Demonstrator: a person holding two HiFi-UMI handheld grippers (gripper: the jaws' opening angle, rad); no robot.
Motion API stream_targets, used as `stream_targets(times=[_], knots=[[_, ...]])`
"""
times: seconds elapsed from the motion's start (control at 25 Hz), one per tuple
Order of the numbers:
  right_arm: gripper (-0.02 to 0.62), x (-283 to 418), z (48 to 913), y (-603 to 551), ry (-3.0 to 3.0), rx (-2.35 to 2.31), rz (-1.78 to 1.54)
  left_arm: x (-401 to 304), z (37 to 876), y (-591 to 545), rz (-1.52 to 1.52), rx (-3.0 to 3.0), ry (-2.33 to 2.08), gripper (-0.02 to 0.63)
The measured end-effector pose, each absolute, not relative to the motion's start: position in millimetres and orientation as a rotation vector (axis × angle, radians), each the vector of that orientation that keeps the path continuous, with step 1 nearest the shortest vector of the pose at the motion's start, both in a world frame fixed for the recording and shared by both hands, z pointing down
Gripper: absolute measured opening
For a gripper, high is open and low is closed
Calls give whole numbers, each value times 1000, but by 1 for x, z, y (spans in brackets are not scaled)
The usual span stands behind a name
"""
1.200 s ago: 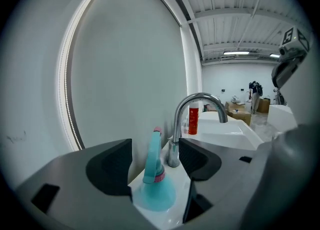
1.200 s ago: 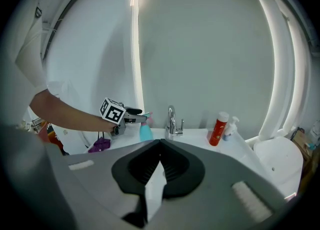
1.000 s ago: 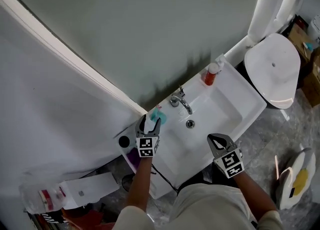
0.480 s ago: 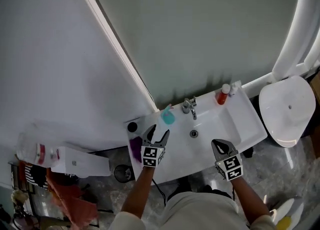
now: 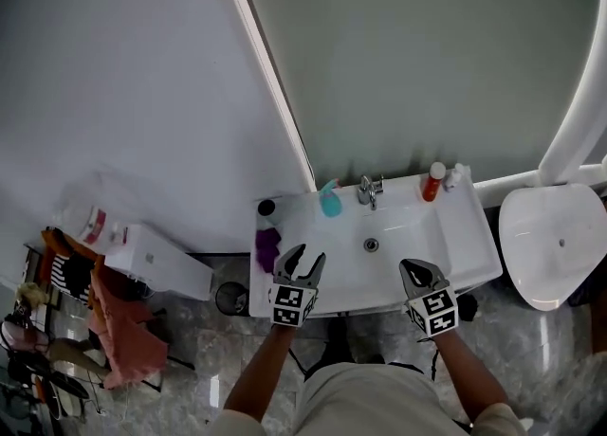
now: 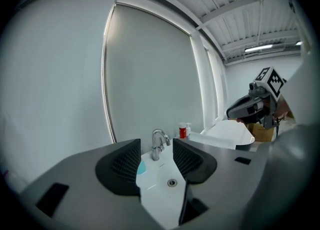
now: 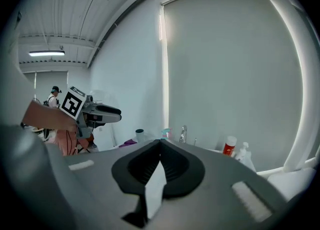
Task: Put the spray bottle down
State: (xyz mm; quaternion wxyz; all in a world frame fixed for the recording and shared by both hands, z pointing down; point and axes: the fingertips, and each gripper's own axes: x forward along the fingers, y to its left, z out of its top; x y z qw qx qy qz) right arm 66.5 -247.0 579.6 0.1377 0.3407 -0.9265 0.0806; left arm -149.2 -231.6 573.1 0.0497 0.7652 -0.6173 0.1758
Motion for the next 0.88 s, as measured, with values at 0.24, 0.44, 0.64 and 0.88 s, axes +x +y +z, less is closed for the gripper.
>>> stream_targets(times=[0.24, 0.44, 0.64, 0.88], knots=[[11, 66, 579, -227, -2714, 965, 261, -138, 560, -184, 457, 2208, -1954, 158], [11, 59, 566, -209, -2746, 961, 252, -133, 554, -161, 432, 2161, -1976, 141], [11, 46, 558, -196, -2751, 989, 235, -133, 543, -142, 405, 2204, -1954, 137], [11, 23, 544, -167, -2754, 1009, 216, -151, 529, -114, 342, 2207, -1959, 110]])
